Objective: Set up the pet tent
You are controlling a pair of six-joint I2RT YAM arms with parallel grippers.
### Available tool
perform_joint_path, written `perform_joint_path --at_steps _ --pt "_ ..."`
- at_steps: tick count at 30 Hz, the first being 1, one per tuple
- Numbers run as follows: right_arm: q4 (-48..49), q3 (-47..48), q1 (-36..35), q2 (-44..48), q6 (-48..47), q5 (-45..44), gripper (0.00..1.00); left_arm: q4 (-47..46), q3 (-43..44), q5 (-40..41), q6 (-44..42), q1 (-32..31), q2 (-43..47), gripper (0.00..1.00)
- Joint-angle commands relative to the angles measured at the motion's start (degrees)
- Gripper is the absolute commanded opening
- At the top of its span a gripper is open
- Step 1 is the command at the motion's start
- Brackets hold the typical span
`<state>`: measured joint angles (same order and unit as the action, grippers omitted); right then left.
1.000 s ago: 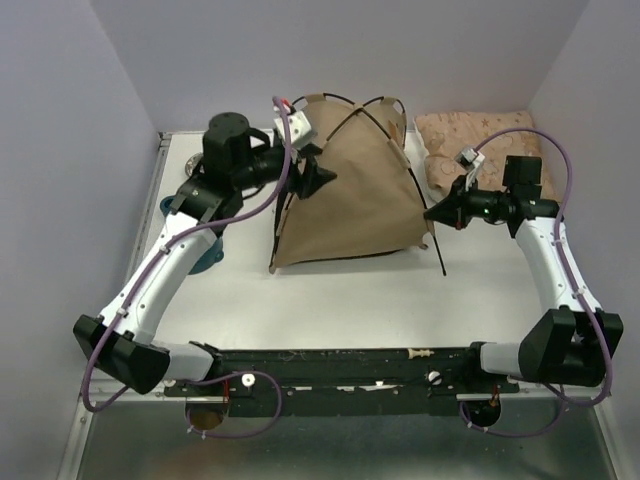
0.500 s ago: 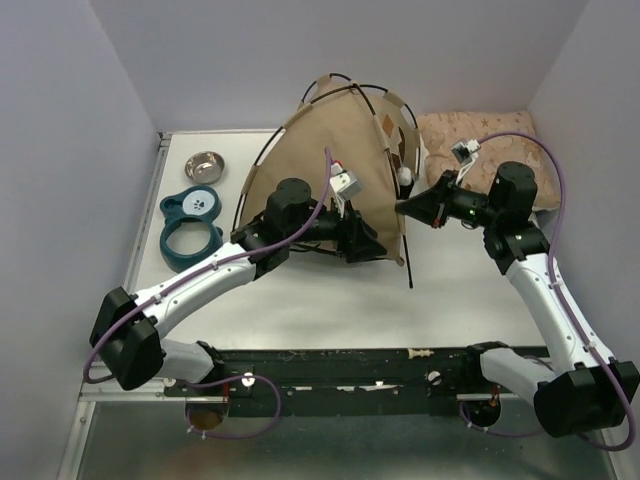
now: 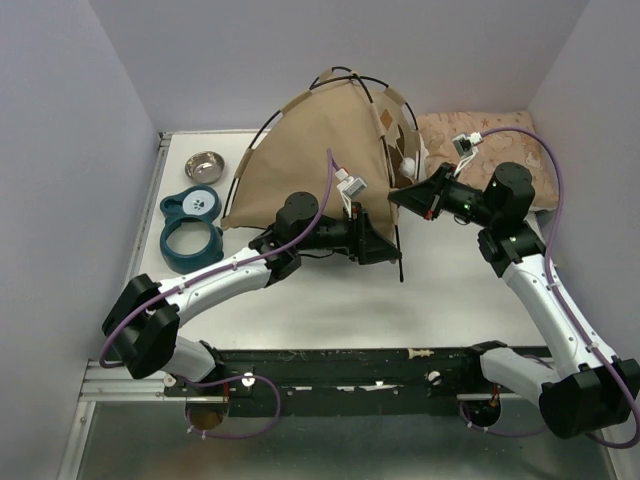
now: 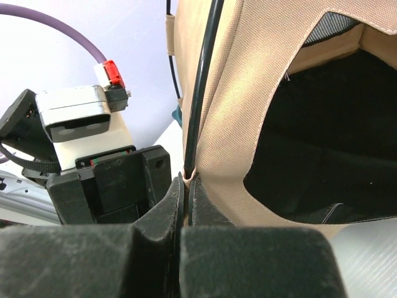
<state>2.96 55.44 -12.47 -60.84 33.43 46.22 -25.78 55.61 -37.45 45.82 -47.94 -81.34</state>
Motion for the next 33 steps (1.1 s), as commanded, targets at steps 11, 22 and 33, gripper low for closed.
perform_joint_path --at_steps 11,22,33 --pt "6.62 -0.33 -2.47 1.07 1.46 -2.62 0.01 -1.64 0.29 2.12 2.69 -0.92 -1.45 0.38" --pt "7.23 -0.86 -3.00 1.51 1.37 -2.97 0.01 -3.49 0.55 2.38 2.87 -0.92 -1.71 0.23" --pt "7.06 -0.86 -3.35 1.43 1.46 -3.06 0.01 -2.34 0.55 3.61 2.87 -0.84 -1.98 0.23"
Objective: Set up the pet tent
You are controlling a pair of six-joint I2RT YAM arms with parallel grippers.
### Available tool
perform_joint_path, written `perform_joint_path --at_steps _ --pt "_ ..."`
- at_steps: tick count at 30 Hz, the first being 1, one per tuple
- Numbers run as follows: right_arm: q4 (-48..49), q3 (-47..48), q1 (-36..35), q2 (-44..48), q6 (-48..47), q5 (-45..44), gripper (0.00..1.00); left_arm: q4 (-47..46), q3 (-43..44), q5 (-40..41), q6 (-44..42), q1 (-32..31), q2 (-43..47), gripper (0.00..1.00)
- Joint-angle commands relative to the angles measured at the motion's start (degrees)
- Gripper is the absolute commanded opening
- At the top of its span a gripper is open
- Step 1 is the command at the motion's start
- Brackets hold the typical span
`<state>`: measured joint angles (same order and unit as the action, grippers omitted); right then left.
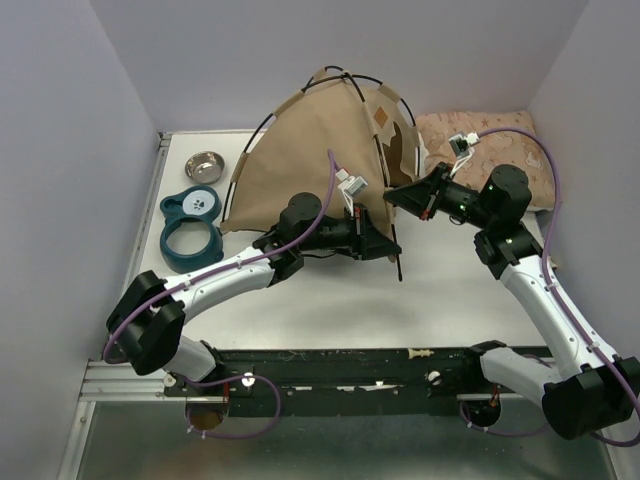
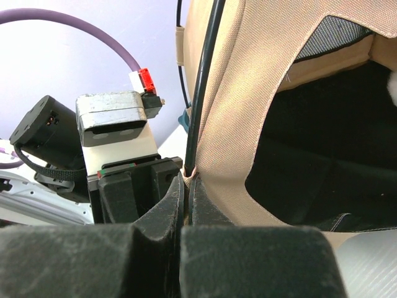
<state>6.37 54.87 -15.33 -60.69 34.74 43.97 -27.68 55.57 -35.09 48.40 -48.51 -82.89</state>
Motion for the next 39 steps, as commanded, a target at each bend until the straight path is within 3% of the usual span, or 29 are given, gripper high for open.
perform_joint_path --at_steps 1,4,6,7,10,13,18,24,28,30,33,35,39 --pt "3.56 -0.29 -0.49 1.27 0.24 -0.72 0.01 -0.18 0.59 1.43 0.12 -0.27 -0.34 0.18" --pt "3.91 -0.55 -0.75 1.45 0.15 -0.64 0.01 -0.53 0.85 1.08 -0.06 -0.27 -0.34 0.03" --pt "4.61 -0.56 -0.75 1.19 -0.11 0.24 0.01 -1.58 1.20 -0.15 0.81 -0.18 -0.51 0.00" --pt "4.18 -0.21 -0.75 0.92 -0.55 1.11 0.08 -1.59 1.38 -0.85 1.34 0.08 -0.52 0.00" --pt "-1.43 2.60 -0.66 1.09 -6.77 2.70 0.54 -0.62 2.00 -2.52 2.05 1.48 0.19 0.00" --pt "-8.54 3.75 0.12 3.20 -15.19 3.93 0.71 -0.97 1.91 -5.33 2.31 3.24 0.71 0.00" --pt "-16.64 -0.02 4.78 9.78 -25.32 1.04 0.86 -3.87 2.08 -9.99 5.65 5.18 0.27 0.00" --pt "-20.52 -7.48 7.77 16.82 -31.22 -10.90 0.87 -6.24 3.49 -12.10 8.37 6.15 -0.34 0.00" --pt "-18.43 -15.92 8.48 21.39 -36.76 -4.95 0.86 -6.42 4.89 -13.33 9.16 7.20 -0.51 0.00" --pt "-15.44 -19.96 8.57 22.10 -37.38 -3.02 0.80 -7.64 5.51 -14.04 10.65 7.73 -0.78 0.00" --pt "-8.68 -25.76 8.48 23.06 -39.13 2.07 0.80 -7.74 6.92 -14.83 11.36 7.99 -1.04 0.00" --pt "-0.08 -30.42 8.48 24.47 -38.70 8.12 0.79 -8.00 7.97 -15.36 11.71 8.08 -1.31 0.00" --pt "17.07 -37.55 8.04 26.50 -34.92 11.40 0.77 -8.09 9.47 -15.27 12.15 8.26 -1.48 0.00"
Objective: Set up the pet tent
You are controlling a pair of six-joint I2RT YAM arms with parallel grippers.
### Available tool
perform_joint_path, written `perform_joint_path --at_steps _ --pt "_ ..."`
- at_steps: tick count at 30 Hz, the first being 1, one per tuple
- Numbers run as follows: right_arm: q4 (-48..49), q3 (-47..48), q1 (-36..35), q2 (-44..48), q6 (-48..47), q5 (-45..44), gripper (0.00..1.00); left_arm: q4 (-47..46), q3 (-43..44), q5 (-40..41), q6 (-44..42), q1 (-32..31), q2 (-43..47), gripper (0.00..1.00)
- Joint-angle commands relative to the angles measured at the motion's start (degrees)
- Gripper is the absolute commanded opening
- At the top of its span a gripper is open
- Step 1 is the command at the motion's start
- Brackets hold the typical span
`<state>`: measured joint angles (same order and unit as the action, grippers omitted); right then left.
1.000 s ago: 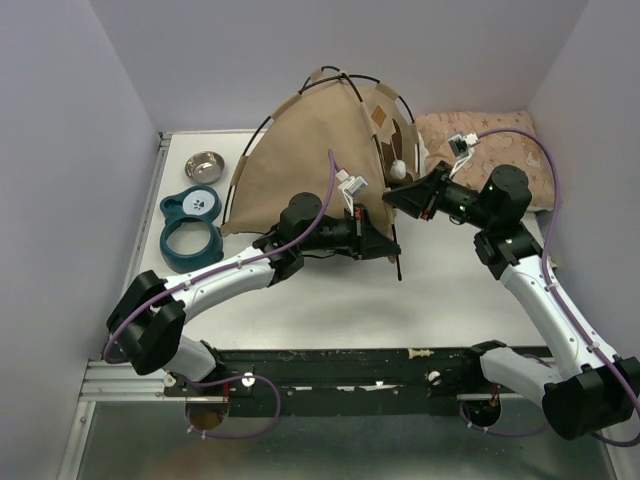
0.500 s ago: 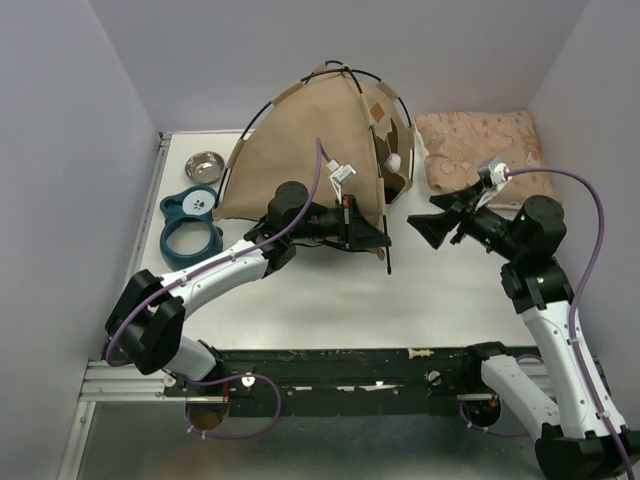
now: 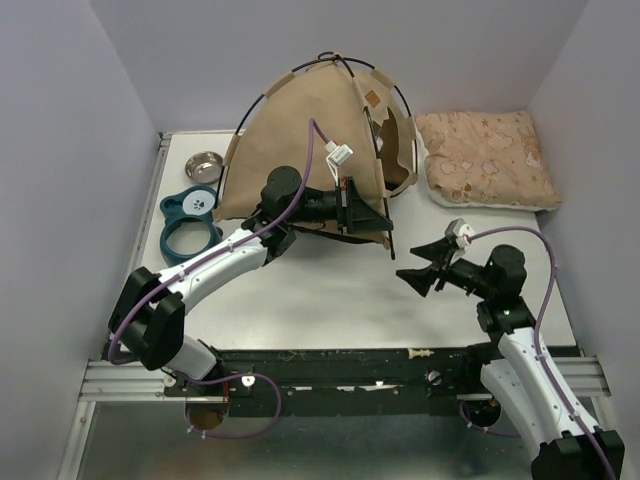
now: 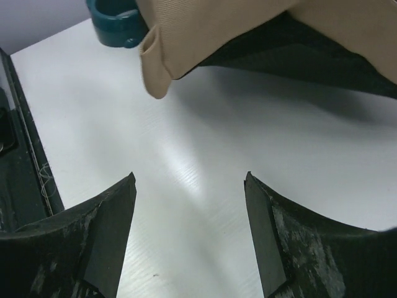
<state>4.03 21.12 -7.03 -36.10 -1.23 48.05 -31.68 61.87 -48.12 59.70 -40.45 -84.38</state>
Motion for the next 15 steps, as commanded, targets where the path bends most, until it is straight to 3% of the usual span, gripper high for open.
perform_joint_path --at_steps 1,11,15 --pt "21.35 -4.33 -0.96 1.56 2.97 6.88 0.75 -4.09 3.35 -2.16 1.03 0.11 -0.08 0.00" --pt "33.84 -4.60 -6.24 -5.47 3.17 2.22 0.62 -5.32 3.61 -1.98 2.26 0.19 -0.96 0.00" --pt "33.24 -3.90 -8.87 -6.53 1.85 0.82 0.57 -5.76 3.79 -1.89 2.52 0.10 -1.05 0.00"
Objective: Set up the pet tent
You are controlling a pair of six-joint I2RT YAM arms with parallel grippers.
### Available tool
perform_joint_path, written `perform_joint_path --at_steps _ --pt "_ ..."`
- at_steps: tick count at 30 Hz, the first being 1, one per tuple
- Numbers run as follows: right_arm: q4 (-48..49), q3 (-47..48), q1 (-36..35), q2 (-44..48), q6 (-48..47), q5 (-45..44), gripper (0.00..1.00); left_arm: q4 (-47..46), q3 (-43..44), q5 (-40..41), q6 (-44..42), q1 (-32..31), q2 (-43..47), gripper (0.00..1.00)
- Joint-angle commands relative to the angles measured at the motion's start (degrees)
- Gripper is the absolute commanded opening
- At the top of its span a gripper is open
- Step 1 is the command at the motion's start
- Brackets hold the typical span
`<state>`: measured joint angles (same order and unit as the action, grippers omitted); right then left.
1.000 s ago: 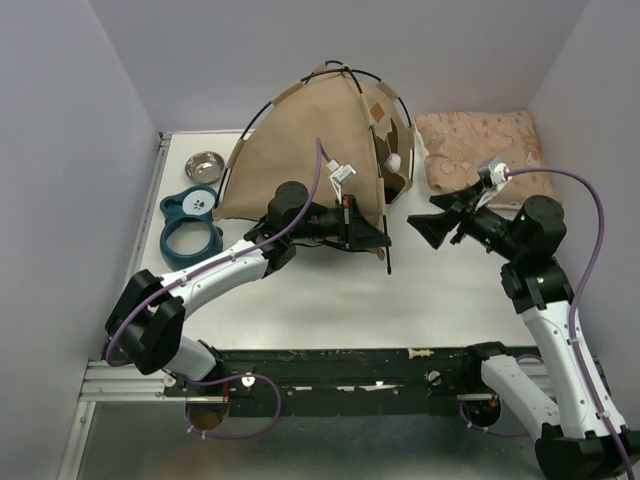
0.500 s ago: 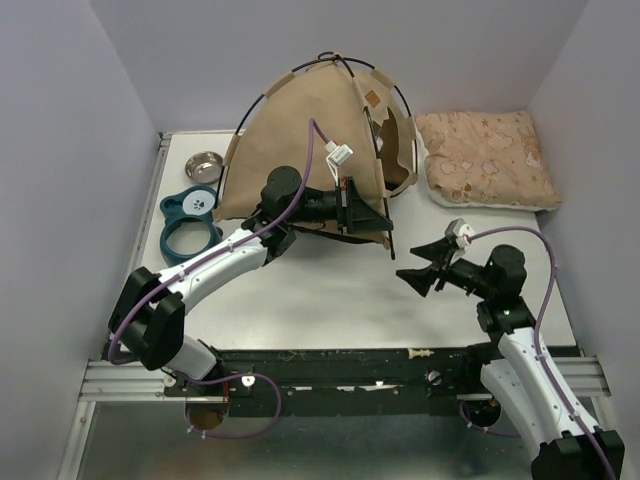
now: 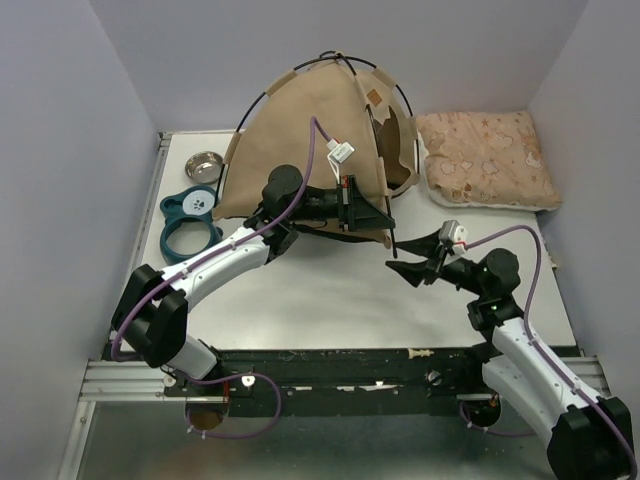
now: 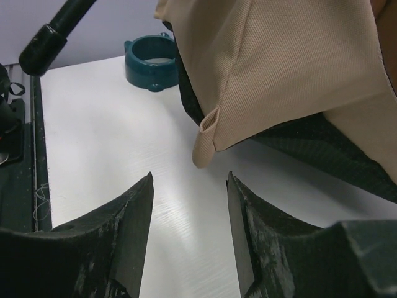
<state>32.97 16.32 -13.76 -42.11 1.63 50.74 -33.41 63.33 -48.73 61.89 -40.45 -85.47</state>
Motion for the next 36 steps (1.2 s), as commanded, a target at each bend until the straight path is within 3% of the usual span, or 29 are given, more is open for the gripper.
perform_joint_path --at_steps 1,21,26,29,36 --pt "4.21 0.74 -2.67 -0.61 -1.01 -2.74 0.56 -4.12 2.24 -1.28 0.43 0.10 0.04 0.00" --pt "6.49 3.46 -4.96 -5.70 0.57 -8.20 0.38 -4.12 1.62 -0.67 0.51 0.10 0.39 0.00" --pt "5.18 3.55 -5.31 -5.79 0.13 -8.55 0.26 -3.95 1.62 -0.14 0.25 0.28 0.48 0.00" --pt "3.51 4.07 -5.58 -5.44 -0.57 -8.55 0.01 -2.37 1.36 1.44 -1.85 0.54 1.01 0.00" --pt "-0.18 4.51 -6.63 -3.51 -3.30 -11.89 0.01 11.51 2.76 11.27 -17.13 3.00 3.47 0.00"
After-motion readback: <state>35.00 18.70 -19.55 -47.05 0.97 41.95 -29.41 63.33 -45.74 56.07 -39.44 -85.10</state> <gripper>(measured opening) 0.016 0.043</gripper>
